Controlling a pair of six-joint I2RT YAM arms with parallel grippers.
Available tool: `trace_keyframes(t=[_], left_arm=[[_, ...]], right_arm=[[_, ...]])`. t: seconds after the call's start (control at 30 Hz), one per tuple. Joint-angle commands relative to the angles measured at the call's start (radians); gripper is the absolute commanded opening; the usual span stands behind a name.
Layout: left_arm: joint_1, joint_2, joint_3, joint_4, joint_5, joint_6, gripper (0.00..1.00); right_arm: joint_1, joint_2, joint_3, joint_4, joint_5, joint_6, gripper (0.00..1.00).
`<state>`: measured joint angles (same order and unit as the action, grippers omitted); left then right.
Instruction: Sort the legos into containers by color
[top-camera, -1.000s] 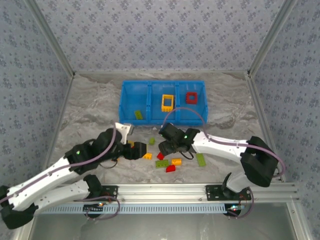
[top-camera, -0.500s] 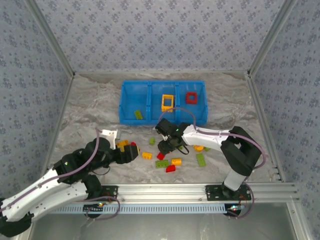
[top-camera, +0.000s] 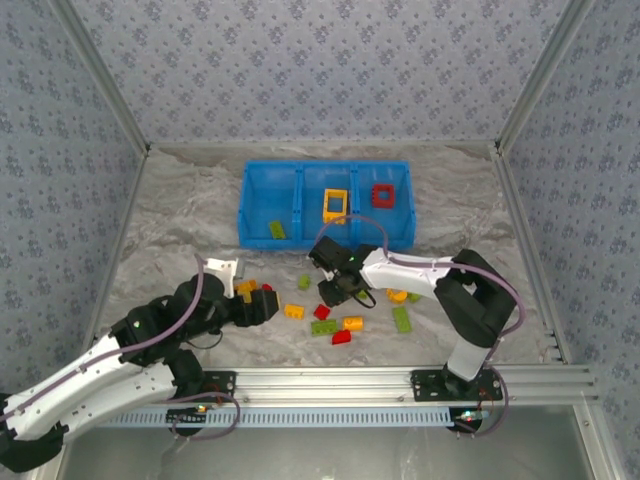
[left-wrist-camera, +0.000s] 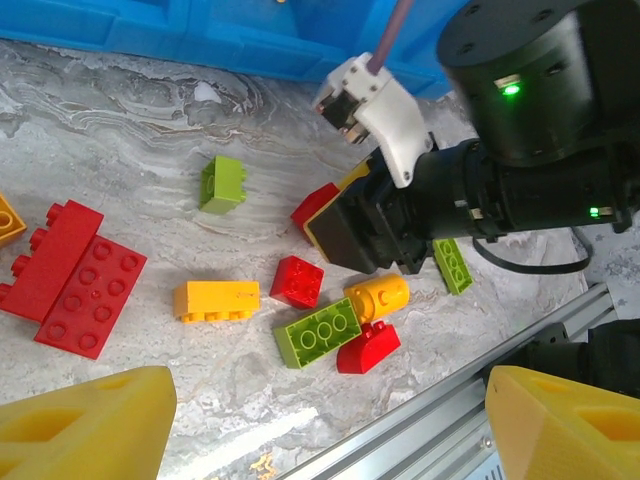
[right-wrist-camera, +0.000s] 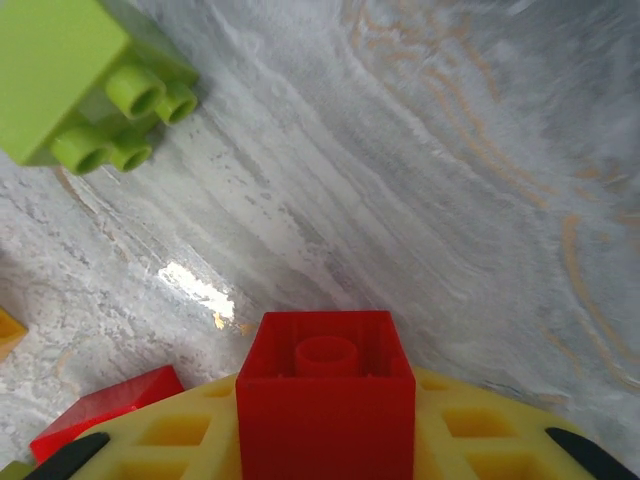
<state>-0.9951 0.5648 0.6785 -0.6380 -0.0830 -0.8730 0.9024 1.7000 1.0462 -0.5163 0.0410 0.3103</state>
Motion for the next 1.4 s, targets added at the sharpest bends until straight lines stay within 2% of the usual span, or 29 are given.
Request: trace_keyframes(t=[0.0,0.07,0.2,0.33,0.5,0.6,0.77,0.93,1.17,1.27,1.37], left_arm=[[-0.004,0.033,0.045,0.070,0.004,0.031,0.81],[-0.005,0.082,0.068,0.095,0.007,0.053,0.81],[-0.005,0.206,0.110,0.195,0.025,0.093,0.81],[-0.011,0.345,0.199,0.272,0.011,0.147,0.81],[-0.041,0.550,0.385,0.279,-0.035,0.225,0.81],[-0.073,0.641,0.460,0.260,-0.096,0.241,0.81],[-0.099,0.724,0.510,0.265,-0.127,0.239,0.80],[-0.117,0.735,0.518,0.266,-0.146,0.231,0.80],[-0.117,0.695,0.499,0.182,-0.186,0.204,0.79],[-0.112,0.681,0.487,0.102,-0.219,0.186,0.80],[-0.054,0.694,0.462,-0.007,-0.202,0.141,0.79]], right_arm=[[-0.021,-0.171,0.001,-0.060,0.087,0.049,0.34],[-0.066,-0.266,-0.008,-0.080,0.115,0.077,0.33],[-0.227,-0.379,-0.010,-0.124,0.113,0.081,0.33],[-0.374,-0.314,0.033,-0.090,0.071,0.070,0.32],[-0.468,-0.109,0.188,-0.055,0.088,0.085,0.31],[-0.490,0.034,0.292,-0.105,0.119,0.098,0.30],[-0.501,0.203,0.435,-0.199,0.218,0.109,0.31],[-0.506,0.288,0.487,-0.231,0.242,0.122,0.39],[-0.483,0.230,0.488,-0.215,0.272,0.103,0.61],[-0.462,0.142,0.487,-0.214,0.296,0.099,0.60],[-0.405,-0.022,0.432,-0.191,0.343,0.102,0.58]])
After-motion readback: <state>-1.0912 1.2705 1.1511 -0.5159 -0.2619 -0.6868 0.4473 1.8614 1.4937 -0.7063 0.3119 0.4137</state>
